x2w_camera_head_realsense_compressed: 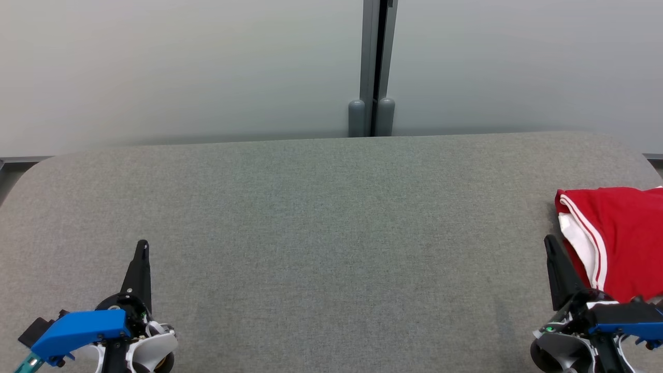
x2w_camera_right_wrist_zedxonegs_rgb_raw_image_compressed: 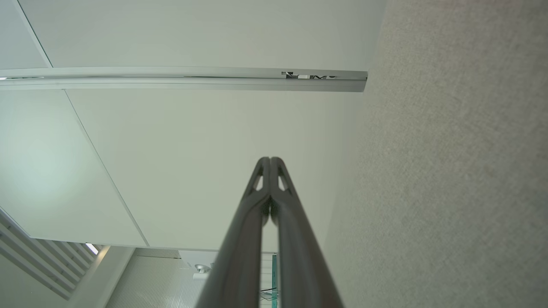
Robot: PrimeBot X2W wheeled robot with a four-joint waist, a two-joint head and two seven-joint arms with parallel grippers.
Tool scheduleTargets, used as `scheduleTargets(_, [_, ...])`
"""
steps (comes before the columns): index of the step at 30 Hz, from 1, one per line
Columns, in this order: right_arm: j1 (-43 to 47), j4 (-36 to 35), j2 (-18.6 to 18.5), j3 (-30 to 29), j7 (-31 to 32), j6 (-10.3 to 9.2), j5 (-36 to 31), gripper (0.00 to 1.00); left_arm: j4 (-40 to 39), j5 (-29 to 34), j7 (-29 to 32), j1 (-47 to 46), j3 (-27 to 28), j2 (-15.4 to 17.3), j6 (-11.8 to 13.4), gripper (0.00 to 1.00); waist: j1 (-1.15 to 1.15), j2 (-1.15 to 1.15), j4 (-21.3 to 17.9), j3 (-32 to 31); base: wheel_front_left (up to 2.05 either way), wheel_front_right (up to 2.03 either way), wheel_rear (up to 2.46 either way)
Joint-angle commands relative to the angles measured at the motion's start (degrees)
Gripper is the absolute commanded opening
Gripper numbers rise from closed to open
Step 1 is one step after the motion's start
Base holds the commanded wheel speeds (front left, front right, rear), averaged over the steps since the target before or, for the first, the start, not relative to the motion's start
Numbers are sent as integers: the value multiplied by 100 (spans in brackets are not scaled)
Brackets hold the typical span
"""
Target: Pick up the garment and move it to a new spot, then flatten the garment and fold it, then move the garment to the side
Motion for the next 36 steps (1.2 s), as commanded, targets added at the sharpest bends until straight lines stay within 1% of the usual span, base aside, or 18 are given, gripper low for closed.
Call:
scheduleTargets(1, [76, -20, -42, -13, 31, 2, 17, 0, -29, -15, 22, -50, 10, -7, -27, 0, 0, 1, 0, 0, 0, 0, 0])
scheduleTargets(36, [75, -20, -42, -13, 30, 2, 17, 0, -30, -16, 21, -50, 9, -7, -28, 0, 0, 1, 0, 0, 0, 0, 0])
